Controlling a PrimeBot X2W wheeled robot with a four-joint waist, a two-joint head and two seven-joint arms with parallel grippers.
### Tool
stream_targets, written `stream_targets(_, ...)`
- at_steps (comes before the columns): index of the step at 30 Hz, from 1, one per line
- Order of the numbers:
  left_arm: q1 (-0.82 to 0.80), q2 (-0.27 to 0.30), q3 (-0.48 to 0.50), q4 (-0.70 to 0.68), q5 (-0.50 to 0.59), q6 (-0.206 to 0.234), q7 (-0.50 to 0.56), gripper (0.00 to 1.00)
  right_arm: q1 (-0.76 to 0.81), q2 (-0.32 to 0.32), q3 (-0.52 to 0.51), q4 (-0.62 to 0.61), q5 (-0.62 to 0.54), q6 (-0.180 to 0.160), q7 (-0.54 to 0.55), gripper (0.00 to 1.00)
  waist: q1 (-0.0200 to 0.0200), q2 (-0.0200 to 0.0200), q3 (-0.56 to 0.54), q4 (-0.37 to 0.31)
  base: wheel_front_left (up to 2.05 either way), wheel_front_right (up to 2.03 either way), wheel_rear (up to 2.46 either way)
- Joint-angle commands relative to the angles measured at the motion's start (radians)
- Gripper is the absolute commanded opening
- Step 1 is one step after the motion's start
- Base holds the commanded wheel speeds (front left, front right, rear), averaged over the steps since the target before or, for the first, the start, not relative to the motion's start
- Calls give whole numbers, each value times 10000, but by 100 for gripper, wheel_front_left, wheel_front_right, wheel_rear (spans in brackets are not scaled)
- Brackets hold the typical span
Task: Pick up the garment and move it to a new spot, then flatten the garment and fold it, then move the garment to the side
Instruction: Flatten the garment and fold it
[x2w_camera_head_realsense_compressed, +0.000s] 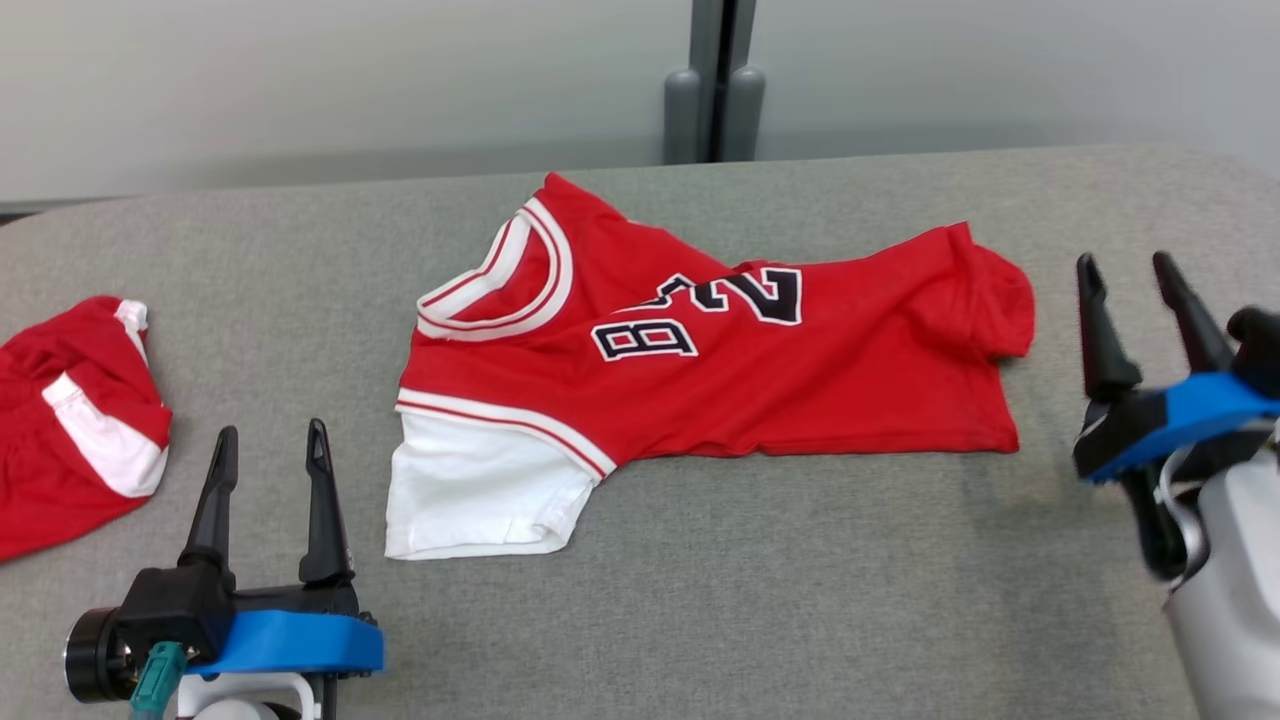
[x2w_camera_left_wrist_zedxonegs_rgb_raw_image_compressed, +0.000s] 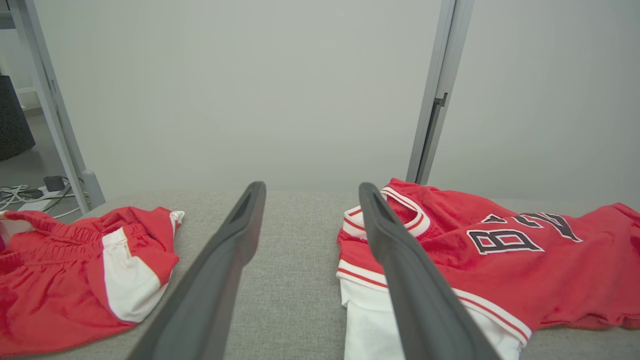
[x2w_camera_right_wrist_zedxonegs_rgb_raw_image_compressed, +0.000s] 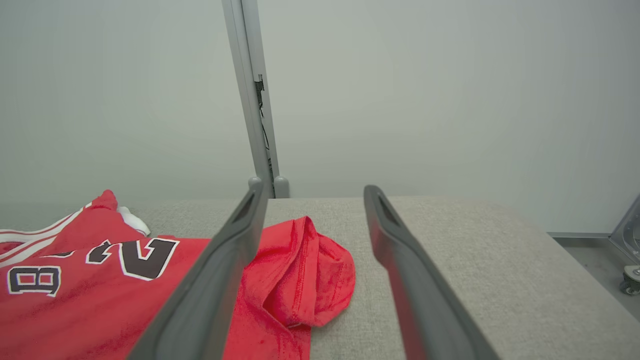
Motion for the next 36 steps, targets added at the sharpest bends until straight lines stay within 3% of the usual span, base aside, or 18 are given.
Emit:
stream_targets(1, 118, -6, 72, -22, 58, -12, -26, 100, 477, 156, -82, -426, -122, 2, -36, 100, 1, -1, -206, -189, 0, 0, 0)
stream_targets(8, 414, -6, 98, -18, 103, -53, -25, 100, 2220, 979, -304, -2175, -355, 2, -38, 100, 1, -1, -507, -327, 0, 0, 0)
stream_targets(23, 855, -7, -53, -2, 192, 12, -25, 100, 4791, 2261, -915, -4034, -1485, 4, 146, 100, 1, -1, -1001, -167, 0, 0, 0)
stream_targets(36, 1043, -9, -106, 213, 363, 108, -25, 100, 5517, 2520, -1153, -4948, -1885, 4, 743, 100, 1, -1, -1252, -28, 0, 0, 0)
